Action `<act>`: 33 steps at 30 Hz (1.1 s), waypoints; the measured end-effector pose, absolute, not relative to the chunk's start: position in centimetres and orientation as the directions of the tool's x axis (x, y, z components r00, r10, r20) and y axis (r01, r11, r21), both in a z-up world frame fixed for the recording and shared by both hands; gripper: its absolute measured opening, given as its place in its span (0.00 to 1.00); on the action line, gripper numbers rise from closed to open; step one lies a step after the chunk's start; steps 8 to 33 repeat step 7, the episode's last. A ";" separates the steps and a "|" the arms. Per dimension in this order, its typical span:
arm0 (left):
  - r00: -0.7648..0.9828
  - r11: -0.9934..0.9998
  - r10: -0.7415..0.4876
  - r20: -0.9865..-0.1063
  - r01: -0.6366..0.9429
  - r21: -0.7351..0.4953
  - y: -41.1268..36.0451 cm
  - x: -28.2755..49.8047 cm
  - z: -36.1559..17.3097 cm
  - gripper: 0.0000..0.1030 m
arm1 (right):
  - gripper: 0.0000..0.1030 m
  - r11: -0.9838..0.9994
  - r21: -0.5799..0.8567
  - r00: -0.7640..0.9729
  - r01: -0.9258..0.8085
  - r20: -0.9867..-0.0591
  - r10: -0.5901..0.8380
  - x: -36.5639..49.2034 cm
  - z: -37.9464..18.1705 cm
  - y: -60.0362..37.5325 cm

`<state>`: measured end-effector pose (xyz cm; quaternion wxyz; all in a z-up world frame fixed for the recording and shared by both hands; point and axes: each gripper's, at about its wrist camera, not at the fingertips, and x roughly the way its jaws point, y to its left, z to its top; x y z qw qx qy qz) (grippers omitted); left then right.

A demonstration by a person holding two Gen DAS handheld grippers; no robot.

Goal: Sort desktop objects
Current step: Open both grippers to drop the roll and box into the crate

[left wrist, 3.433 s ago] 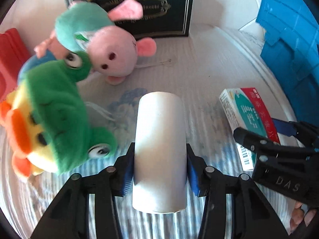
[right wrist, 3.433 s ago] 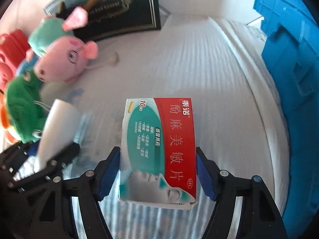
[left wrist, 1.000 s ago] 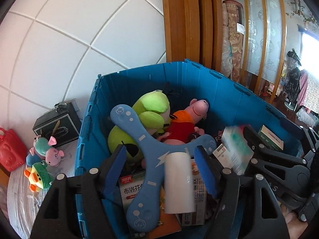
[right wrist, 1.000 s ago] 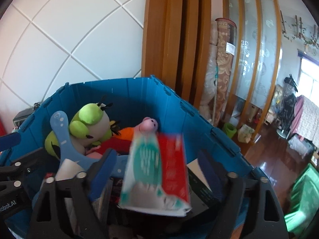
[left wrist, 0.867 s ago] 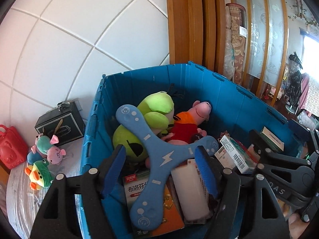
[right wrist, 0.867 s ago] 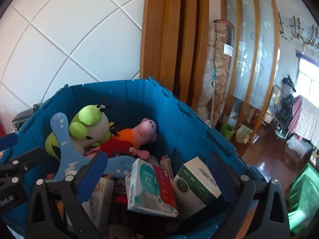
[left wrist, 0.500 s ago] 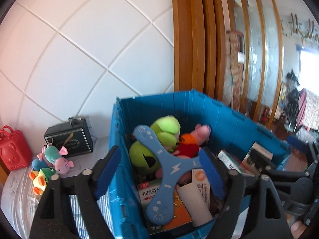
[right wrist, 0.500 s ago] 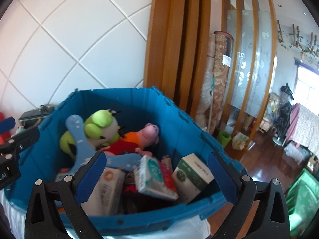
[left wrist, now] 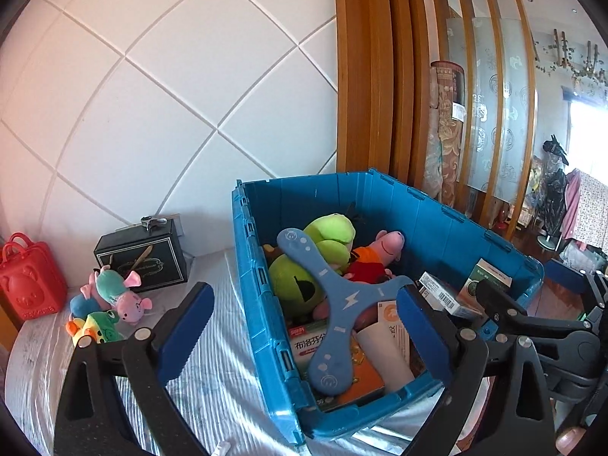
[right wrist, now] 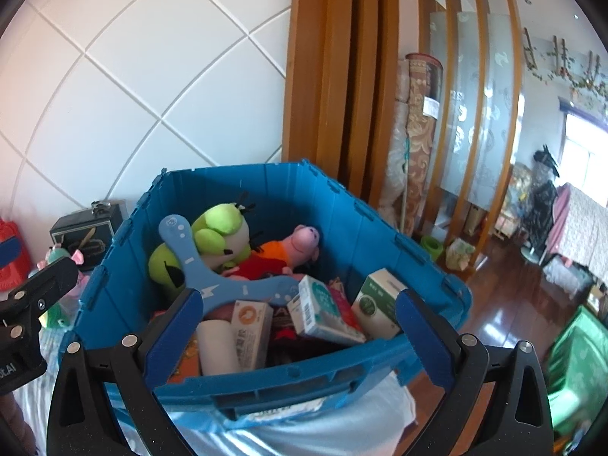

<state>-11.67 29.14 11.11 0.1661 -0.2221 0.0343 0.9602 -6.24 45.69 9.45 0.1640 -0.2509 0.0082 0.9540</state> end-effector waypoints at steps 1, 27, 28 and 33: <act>-0.846 -0.942 0.306 -0.437 -0.336 -0.011 29.0 -11.6 11.1 0.95 | 1.00 -0.946 -0.066 -0.816 -0.318 -0.489 0.308 -6.3 9.4 45.6; -0.850 -0.941 0.307 -0.427 -0.339 -0.001 28.9 -11.3 11.2 0.95 | 1.00 -0.944 -0.070 -0.807 -0.322 -0.502 0.312 -6.1 9.1 45.2; -0.850 -0.941 0.307 -0.427 -0.339 -0.001 28.9 -11.3 11.2 0.95 | 1.00 -0.944 -0.070 -0.807 -0.322 -0.502 0.312 -6.1 9.1 45.2; -0.850 -0.941 0.307 -0.427 -0.339 -0.001 28.9 -11.3 11.2 0.95 | 1.00 -0.944 -0.070 -0.807 -0.322 -0.502 0.312 -6.1 9.1 45.2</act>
